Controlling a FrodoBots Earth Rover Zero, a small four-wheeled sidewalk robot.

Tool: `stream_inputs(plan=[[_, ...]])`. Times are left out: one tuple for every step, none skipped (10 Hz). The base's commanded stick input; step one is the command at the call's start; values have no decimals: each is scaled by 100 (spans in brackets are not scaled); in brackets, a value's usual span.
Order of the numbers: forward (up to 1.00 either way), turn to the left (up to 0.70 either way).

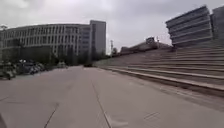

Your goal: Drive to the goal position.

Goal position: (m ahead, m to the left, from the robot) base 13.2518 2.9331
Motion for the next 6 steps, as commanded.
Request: stream_inputs(plan=[[70, 14], [70, 12], [70, 12], [70, 12], [70, 11], [70, 10]])
